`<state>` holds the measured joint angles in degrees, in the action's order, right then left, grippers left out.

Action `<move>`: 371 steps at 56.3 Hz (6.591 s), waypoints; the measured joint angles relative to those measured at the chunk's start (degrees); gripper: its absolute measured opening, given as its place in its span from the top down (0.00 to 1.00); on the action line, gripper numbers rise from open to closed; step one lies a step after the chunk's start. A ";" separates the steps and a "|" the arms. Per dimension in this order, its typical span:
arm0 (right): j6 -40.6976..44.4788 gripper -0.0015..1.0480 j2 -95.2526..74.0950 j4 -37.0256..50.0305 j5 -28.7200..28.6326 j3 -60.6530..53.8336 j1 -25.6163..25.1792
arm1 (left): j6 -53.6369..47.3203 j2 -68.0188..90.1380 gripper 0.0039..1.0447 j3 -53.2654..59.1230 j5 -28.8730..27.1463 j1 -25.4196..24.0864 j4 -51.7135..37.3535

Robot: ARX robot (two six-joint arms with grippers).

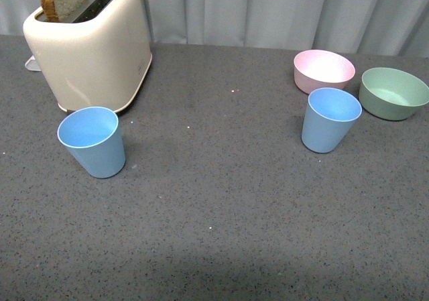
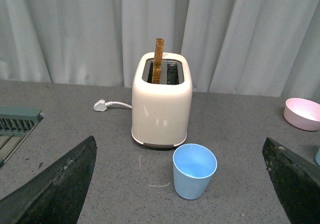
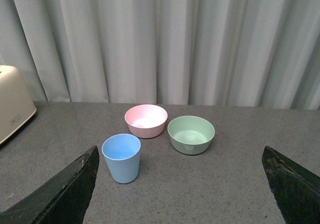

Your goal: Stack blue cups with both arms

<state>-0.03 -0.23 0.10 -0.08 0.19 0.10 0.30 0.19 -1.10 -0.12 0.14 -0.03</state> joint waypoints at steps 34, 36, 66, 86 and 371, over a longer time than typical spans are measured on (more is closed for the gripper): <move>0.00 0.09 0.00 0.00 0.00 0.00 0.00 | 0.00 0.00 0.06 0.00 0.00 0.02 0.00; 0.00 0.09 0.00 0.00 0.00 0.00 0.00 | 0.00 0.00 0.06 0.00 0.02 0.00 0.00; 0.00 0.09 0.00 0.00 0.00 0.00 0.00 | 0.00 0.00 0.06 0.00 0.02 0.00 0.00; 0.02 0.09 0.00 0.00 0.00 0.00 0.00 | 8.04 19.19 0.06 -4.09 -12.22 1.16 2.80; 0.00 0.09 0.00 0.00 0.00 0.00 0.00 | 0.15 33.81 0.97 -0.02 0.11 0.00 -33.35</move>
<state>-0.03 -0.23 0.10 -0.08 0.19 0.10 0.45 34.00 -1.13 -0.01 0.14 -33.39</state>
